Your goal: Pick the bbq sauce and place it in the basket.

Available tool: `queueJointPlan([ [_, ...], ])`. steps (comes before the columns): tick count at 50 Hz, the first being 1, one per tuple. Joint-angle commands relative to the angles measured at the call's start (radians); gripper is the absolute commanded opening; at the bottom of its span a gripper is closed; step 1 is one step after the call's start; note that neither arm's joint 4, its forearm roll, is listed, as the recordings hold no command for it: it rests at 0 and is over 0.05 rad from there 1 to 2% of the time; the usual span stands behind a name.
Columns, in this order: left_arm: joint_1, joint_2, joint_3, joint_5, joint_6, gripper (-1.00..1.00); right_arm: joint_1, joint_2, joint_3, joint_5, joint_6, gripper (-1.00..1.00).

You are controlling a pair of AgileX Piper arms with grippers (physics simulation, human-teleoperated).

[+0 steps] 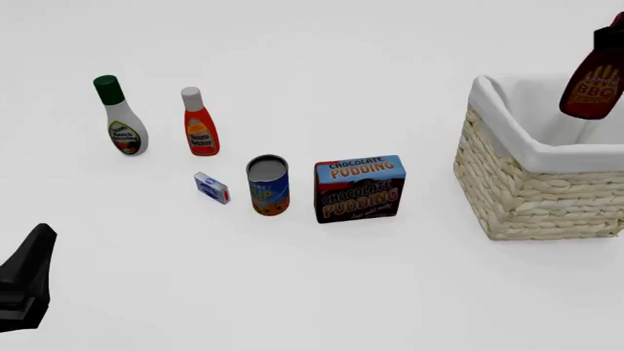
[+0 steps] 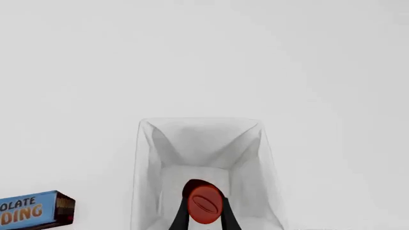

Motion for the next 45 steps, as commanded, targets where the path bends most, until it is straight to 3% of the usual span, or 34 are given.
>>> queueJointPlan([
  [1,0.0,0.0,0.0,0.0,0.0,1.0,-0.011,0.036,0.047,-0.065,0.017,-1.0],
  [45,0.0,0.0,0.0,0.0,0.0,1.0,-0.035,0.216,0.109,-0.226,0.0,-1.0],
])
